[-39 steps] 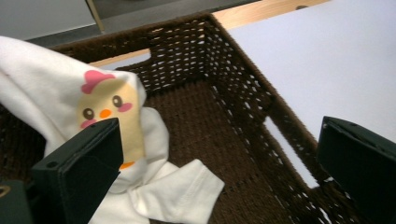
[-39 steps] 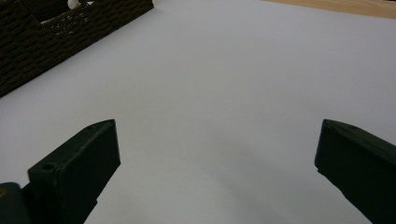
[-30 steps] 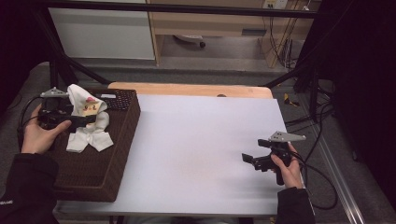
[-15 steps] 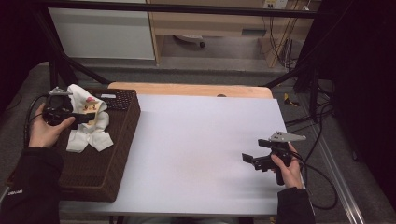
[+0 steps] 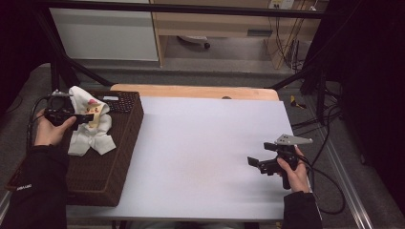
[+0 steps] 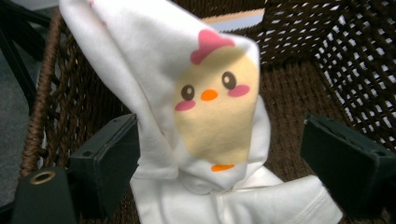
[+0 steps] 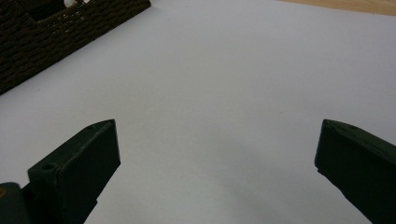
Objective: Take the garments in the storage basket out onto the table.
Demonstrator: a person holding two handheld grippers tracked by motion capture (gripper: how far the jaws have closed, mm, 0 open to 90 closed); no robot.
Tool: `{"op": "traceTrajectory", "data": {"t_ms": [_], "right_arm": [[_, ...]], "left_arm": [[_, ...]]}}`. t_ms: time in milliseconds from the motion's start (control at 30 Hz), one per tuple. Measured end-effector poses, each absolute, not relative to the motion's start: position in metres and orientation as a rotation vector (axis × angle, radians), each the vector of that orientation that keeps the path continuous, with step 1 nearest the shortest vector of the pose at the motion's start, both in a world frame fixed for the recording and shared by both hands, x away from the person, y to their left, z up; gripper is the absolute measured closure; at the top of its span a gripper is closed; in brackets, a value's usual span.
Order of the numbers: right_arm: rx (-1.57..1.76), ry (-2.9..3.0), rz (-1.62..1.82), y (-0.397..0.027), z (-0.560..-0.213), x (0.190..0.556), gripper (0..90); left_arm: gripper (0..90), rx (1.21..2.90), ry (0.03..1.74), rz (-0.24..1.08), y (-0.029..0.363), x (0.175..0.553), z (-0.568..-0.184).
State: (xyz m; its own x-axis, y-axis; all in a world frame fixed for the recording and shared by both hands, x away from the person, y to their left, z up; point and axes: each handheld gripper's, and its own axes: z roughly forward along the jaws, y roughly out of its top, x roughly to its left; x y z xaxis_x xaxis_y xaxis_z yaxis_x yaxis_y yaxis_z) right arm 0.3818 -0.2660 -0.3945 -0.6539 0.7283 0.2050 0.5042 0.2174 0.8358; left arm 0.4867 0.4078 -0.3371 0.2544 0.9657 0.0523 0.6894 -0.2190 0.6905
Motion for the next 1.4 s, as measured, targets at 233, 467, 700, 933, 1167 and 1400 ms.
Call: {"op": "traceTrajectory", "data": {"t_ms": [233, 467, 700, 933, 1167, 1400], "right_arm": [[1.169, 2.267, 1.401, -0.265, -0.395, 0.382, 0.7], [1.167, 2.260, 1.407, -0.266, -0.394, 0.382, 0.7], [1.166, 2.262, 1.402, -0.266, -0.395, 0.382, 0.7], [1.170, 2.259, 1.400, -0.267, -0.395, 0.382, 0.7], [1.179, 2.257, 1.400, -0.268, -0.394, 0.382, 0.7], [1.175, 2.255, 1.400, -0.268, -0.395, 0.382, 0.7]], "left_arm": [[18.7, 1.997, 1.493, 0.711, 0.414, 0.496, -0.347], [26.1, 2.018, 1.482, 0.745, 0.418, 0.503, -0.356], [35.5, 2.004, 1.500, 0.748, 0.425, 0.509, -0.366], [47.8, 1.966, 1.551, 0.725, 0.429, 0.511, -0.373], [75.0, 1.984, 1.559, 0.743, 0.428, 0.510, -0.372], [82.8, 1.968, 1.522, 0.743, 0.422, 0.493, -0.363]]}}
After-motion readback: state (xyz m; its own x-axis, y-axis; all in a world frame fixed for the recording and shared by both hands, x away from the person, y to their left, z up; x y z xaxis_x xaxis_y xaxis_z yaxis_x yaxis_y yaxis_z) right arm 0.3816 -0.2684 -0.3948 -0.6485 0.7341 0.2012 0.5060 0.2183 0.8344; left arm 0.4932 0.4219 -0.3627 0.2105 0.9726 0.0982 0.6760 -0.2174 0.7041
